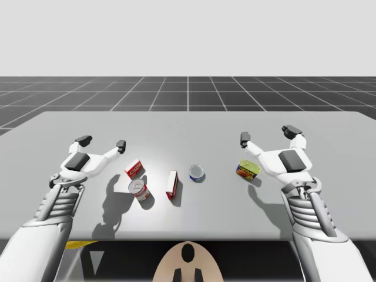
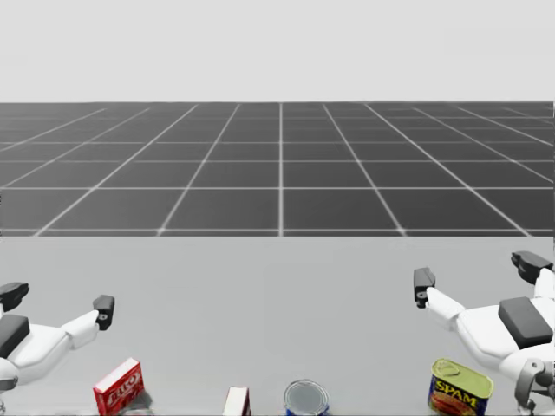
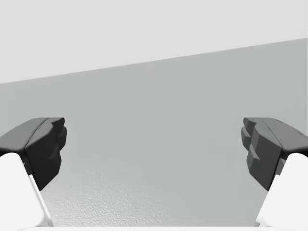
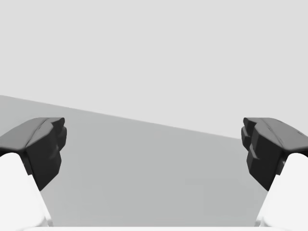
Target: Grasp the gelatin box and hold it up.
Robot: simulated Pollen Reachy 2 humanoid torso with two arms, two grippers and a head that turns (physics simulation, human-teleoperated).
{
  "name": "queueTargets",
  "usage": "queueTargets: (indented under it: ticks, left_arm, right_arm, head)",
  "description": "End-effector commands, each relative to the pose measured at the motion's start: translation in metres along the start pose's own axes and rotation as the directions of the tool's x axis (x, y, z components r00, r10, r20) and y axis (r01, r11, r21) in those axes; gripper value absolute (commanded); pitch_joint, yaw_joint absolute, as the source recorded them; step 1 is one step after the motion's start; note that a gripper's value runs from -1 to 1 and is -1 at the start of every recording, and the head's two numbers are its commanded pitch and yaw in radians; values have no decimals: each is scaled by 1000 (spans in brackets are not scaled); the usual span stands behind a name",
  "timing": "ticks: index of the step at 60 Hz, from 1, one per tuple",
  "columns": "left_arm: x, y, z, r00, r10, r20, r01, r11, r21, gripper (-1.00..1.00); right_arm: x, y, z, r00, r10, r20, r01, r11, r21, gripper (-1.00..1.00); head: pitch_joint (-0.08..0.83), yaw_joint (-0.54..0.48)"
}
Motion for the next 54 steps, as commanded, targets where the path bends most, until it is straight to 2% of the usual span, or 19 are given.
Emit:
queueTargets:
  ticks: [1,14,23,34,45,54]
  left_arm:
    - [-1,0,0,1000,-7,-1,7,1000,1,-1000]
    - [-1,0,-1,1000,-10,-4,10,1000,0,-1000]
    - [-2,0,-2,1000,-14,-6,14,1000,0,-1000]
    - [-4,-2,-3,1000,-18,-10,18,1000,-2,-1000]
    - [-6,-2,-4,1000,-18,-15,18,1000,-2,-1000]
    - [-4,-4,-3,1000,-14,-11,14,1000,-6,-1000]
  right_arm:
    - [0,0,0,1000,20,5,-20,1000,-5,-1000]
    - [0,1,0,999,39,8,-39,999,-10,-1000]
    - [1,1,1,999,48,9,-48,999,-11,-1000]
    - [2,1,2,999,51,10,-51,999,-8,-1000]
    - [1,3,2,998,57,6,-57,998,-6,-1000]
    - [1,3,2,998,57,8,-57,998,-6,-1000]
  head:
    - [315,15]
    - [447,47]
    - [491,121]
    - [586,261]
    - [640,346]
    - [654,368]
